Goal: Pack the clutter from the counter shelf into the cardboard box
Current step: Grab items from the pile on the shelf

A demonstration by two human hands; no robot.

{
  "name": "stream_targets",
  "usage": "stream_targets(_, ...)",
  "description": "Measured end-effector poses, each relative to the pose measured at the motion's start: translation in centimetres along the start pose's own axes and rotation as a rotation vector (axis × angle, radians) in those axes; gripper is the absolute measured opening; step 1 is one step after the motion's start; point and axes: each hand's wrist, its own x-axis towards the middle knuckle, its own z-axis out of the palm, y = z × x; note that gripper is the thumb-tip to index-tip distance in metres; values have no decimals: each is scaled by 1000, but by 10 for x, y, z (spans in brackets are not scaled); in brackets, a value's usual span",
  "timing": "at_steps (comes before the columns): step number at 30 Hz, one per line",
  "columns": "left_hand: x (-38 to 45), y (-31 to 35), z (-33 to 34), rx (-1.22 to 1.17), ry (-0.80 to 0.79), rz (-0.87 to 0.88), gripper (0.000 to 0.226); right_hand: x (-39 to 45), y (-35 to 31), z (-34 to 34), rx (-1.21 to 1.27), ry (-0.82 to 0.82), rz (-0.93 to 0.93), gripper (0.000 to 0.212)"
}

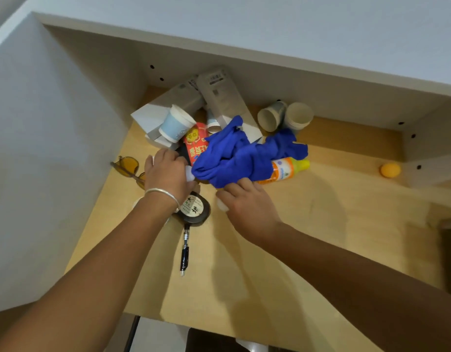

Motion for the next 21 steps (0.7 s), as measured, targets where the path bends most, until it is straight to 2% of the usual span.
stream_targets(7,-50,62,-49,-44,171,69,37,-76,42,-44,69,182,187,44)
stream_targets(11,-71,132,-76,-167,170,239,32,-133,73,-67,65,271,274,47)
stream_targets(17,-94,254,-99,-216,189,480,44,-225,120,-108,57,377,446,44)
stream_targets(21,-113,332,-116,-264,227,635,39,-295,154,-142,24,425,607,41)
